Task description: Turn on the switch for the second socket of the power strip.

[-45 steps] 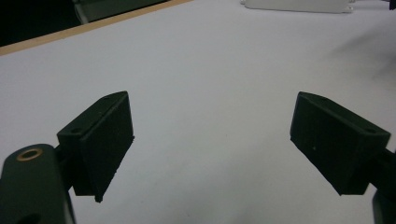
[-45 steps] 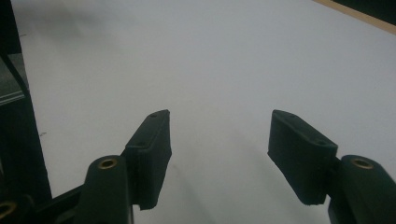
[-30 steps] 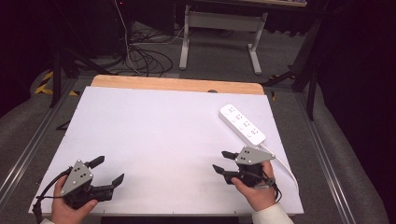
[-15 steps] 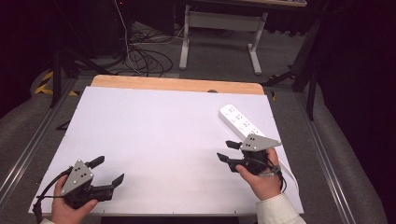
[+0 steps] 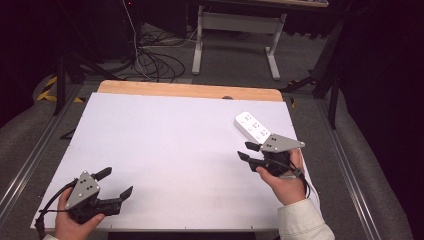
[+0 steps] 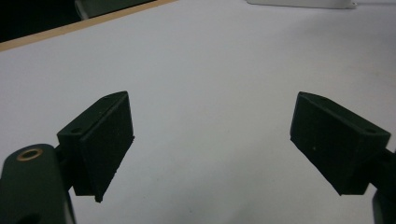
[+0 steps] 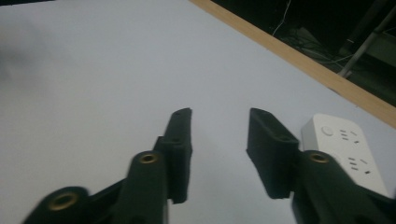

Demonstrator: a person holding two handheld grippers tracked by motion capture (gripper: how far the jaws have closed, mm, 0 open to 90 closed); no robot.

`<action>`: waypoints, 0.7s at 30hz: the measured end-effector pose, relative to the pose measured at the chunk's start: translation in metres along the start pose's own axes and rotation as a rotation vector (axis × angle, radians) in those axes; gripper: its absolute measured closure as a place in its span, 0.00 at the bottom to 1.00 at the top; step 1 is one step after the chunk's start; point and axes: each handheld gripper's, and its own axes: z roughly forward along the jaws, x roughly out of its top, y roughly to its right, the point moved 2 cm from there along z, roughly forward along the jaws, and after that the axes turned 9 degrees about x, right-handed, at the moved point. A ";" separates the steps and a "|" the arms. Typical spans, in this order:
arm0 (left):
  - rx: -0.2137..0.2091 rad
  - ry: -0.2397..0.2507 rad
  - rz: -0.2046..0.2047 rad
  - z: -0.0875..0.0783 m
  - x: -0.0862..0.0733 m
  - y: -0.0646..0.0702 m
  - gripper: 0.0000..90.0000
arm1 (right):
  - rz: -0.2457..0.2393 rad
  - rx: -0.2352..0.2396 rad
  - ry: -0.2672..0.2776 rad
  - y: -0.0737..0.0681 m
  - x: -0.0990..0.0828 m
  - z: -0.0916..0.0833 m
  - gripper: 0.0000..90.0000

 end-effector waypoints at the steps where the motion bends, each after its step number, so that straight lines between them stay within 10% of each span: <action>1: 0.002 0.000 -0.002 0.000 0.000 0.000 0.15 | -0.004 -0.004 0.005 0.002 0.001 -0.001 0.78; 6: 0.009 -0.002 -0.003 -0.003 -0.001 -0.001 0.15 | 0.023 0.005 -0.014 0.016 0.003 -0.006 1.00; 21: 0.026 -0.006 -0.021 -0.006 -0.003 -0.001 0.15 | 0.162 -0.058 -0.073 0.064 0.000 0.008 1.00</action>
